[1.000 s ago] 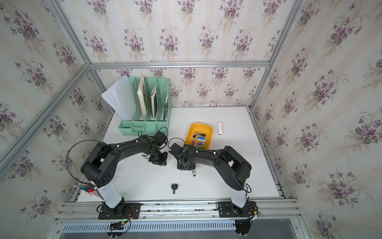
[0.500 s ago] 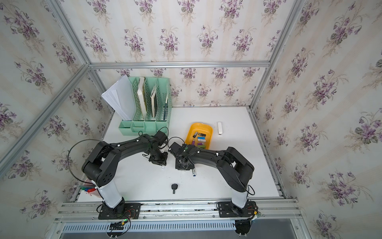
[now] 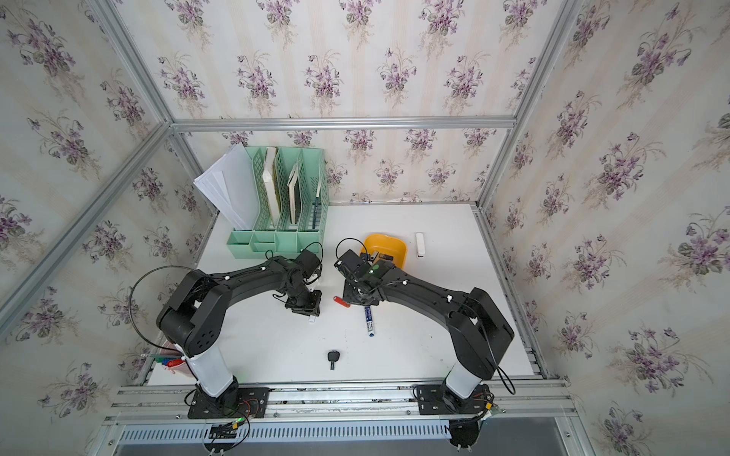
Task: Put the usb flash drive into the storage box
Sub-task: Place the USB flash in the storage box.
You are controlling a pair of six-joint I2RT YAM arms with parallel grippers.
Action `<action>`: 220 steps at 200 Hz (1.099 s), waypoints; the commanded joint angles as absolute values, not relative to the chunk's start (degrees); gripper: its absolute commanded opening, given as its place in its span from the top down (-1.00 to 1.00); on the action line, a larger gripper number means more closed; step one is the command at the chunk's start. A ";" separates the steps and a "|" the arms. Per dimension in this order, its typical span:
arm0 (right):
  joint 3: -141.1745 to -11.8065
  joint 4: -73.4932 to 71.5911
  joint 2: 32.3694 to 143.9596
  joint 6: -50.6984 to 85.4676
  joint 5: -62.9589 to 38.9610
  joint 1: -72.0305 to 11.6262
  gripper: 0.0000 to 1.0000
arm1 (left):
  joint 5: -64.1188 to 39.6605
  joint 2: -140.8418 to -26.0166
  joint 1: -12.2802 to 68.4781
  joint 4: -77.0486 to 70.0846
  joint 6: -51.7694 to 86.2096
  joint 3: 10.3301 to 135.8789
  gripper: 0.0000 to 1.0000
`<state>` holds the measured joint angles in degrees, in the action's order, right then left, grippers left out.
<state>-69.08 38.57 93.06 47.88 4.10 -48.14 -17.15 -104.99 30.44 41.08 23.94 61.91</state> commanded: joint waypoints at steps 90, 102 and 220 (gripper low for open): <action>-68.53 39.75 87.84 38.77 1.93 -34.27 0.55 | 2.64 -108.26 34.68 53.08 27.55 62.12 0.18; -69.43 39.75 88.41 37.70 1.50 -33.10 0.56 | 3.58 -108.13 35.32 52.94 28.52 61.92 0.17; -71.74 35.32 95.89 33.40 -2.63 -27.69 0.56 | 1.21 -107.29 36.81 48.85 26.55 63.47 0.19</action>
<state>-71.11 37.47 93.89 35.11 -1.41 -28.21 -1.80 -105.62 36.77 47.51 27.83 63.92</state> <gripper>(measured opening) 0.231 0.405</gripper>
